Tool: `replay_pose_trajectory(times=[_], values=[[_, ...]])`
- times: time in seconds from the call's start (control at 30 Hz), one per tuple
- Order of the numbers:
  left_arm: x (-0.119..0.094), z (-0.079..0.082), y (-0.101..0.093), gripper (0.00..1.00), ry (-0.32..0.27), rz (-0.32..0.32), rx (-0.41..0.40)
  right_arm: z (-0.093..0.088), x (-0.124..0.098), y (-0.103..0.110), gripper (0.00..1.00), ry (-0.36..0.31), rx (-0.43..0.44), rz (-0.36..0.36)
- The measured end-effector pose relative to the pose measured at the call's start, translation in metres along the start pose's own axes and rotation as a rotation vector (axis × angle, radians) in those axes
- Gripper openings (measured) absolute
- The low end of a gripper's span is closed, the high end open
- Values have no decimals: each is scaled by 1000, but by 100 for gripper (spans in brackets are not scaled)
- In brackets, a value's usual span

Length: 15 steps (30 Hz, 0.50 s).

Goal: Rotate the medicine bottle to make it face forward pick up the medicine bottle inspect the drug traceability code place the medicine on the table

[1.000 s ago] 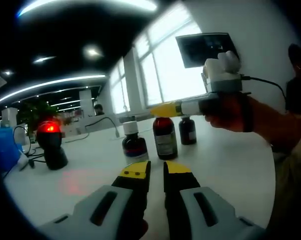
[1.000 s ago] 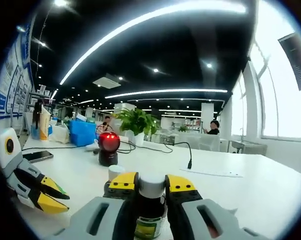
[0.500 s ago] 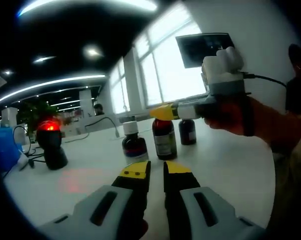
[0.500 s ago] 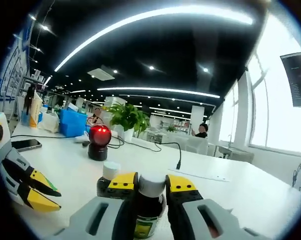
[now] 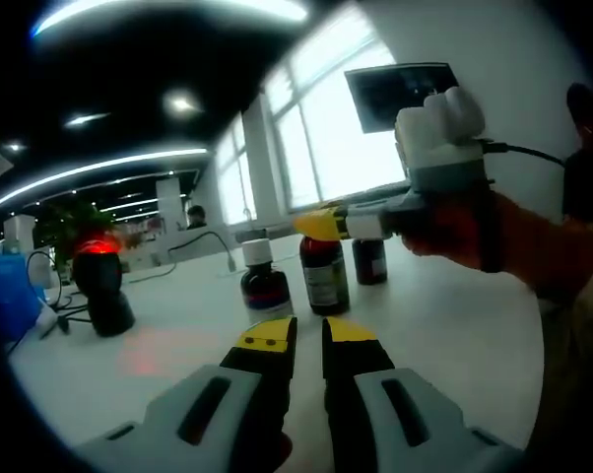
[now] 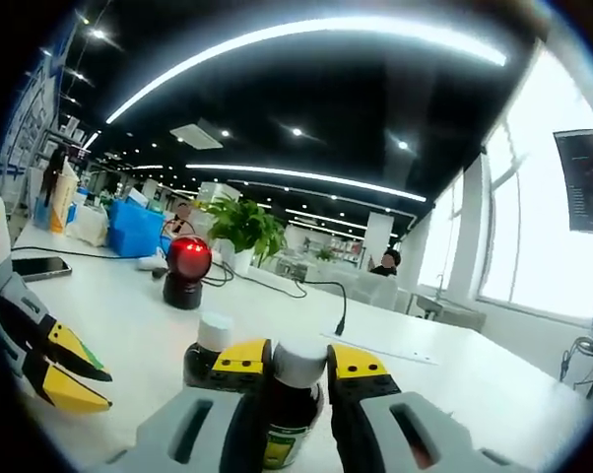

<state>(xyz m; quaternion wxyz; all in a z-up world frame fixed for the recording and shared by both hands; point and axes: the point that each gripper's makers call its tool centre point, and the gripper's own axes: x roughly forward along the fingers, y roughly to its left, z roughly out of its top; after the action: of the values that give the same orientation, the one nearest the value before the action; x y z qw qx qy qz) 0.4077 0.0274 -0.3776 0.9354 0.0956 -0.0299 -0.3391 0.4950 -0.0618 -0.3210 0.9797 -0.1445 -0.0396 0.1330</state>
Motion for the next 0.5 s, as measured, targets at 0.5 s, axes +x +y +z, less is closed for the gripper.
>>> replay_pose_trajectory(times=[0.5], values=[[-1, 0, -1, 4, 1, 1, 0, 3, -1, -6, 22, -28, 170, 106]])
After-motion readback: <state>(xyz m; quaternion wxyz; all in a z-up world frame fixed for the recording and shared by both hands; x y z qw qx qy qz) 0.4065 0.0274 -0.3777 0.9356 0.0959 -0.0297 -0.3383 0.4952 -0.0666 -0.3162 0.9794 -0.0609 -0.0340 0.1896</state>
